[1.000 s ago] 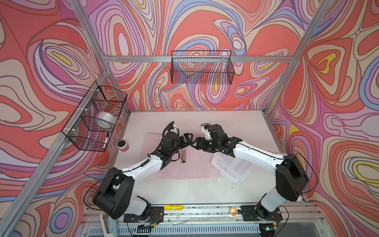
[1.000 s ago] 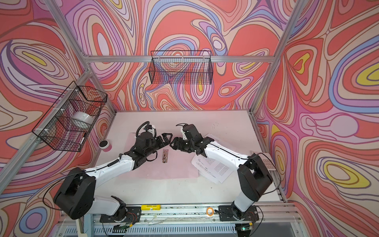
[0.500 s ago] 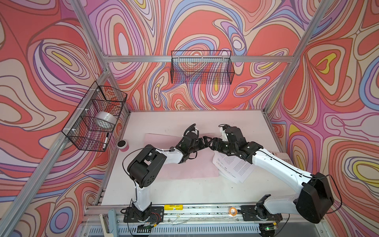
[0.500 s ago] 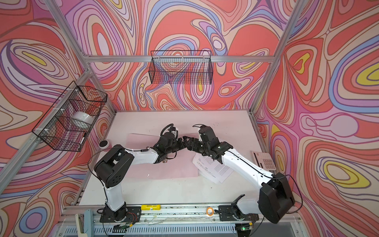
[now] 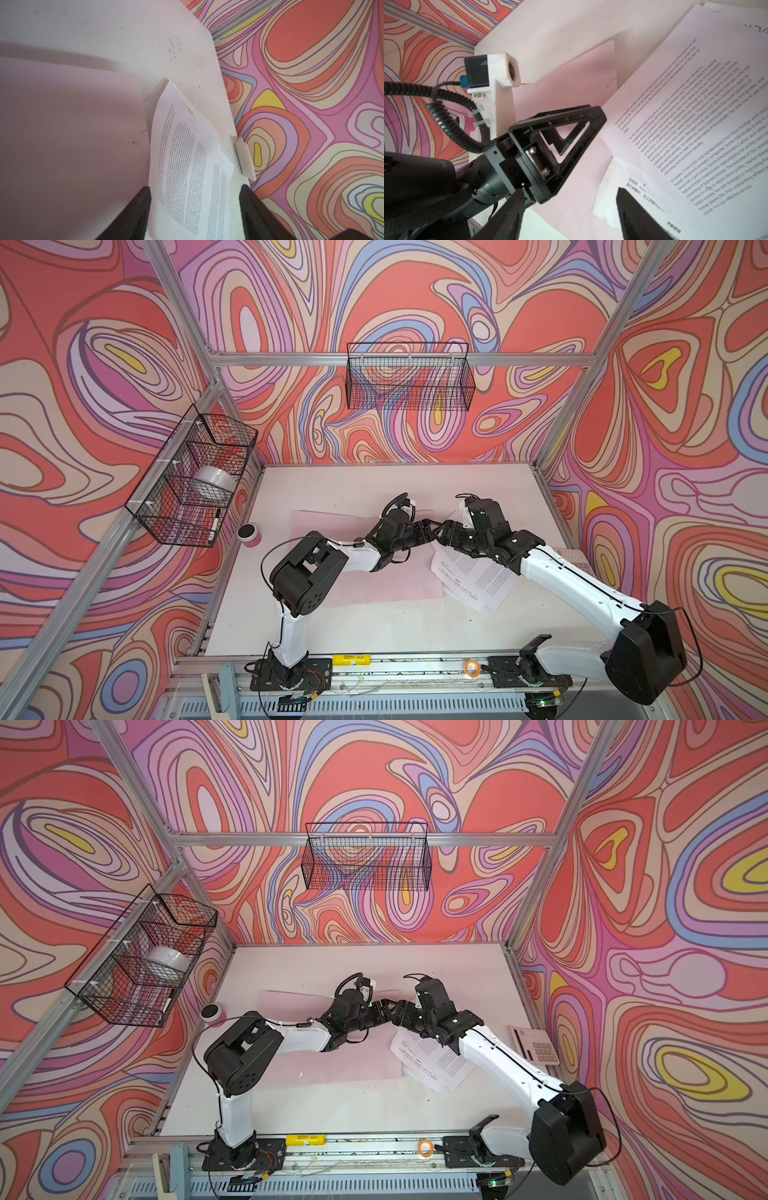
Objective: Put the files into the folder
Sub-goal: 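Move both grippers to the printed paper stack and pinch its edge, then lift the papers with both grippers and raise them toward the pink folder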
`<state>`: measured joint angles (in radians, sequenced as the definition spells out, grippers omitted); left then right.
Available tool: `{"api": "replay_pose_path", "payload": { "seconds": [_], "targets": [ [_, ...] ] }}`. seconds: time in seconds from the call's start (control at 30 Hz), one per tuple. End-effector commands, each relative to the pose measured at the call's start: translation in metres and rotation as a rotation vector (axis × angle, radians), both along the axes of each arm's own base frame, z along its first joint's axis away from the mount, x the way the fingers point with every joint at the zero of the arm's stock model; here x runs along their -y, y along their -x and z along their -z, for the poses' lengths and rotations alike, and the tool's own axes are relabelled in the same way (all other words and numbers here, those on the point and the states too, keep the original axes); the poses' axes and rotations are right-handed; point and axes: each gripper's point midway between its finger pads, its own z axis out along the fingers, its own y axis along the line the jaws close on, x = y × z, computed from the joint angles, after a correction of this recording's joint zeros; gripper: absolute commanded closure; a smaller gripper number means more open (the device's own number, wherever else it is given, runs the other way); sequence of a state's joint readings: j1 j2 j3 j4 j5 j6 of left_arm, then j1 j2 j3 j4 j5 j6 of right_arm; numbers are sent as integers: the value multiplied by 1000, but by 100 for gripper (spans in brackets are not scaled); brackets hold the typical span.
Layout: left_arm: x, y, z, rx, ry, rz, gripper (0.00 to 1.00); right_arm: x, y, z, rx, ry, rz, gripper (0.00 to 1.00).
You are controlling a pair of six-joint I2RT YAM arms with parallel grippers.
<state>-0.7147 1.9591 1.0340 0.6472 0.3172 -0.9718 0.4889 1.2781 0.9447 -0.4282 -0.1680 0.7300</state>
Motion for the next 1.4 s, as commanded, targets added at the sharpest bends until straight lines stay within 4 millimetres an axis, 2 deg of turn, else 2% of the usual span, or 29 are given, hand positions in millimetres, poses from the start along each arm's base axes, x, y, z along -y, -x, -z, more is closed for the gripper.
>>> {"api": "replay_pose_path", "payload": {
  "seconds": [0.0,0.27,0.43,0.63,0.87,1.03,1.23,1.37],
  "targets": [
    [-4,6,8,2,-28,7,35,7,2,-2,11,17,12,27],
    [-6,15,16,-13,-77,11,37,8,1,-2,10,20,14,27],
    [2,19,14,-3,-84,39,54,8,2,-1,9,23,15,27],
    [11,21,18,-17,-97,61,61,11,2,0,11,29,25,27],
    [9,16,19,-6,-153,47,80,12,2,-1,15,30,30,27],
    [12,11,10,21,-170,52,100,15,2,-3,22,39,35,27],
    [17,7,-7,63,-168,69,100,20,1,-7,32,61,49,27],
    [21,8,-40,127,-154,102,100,27,-2,-15,50,67,68,27]
  ]
}}
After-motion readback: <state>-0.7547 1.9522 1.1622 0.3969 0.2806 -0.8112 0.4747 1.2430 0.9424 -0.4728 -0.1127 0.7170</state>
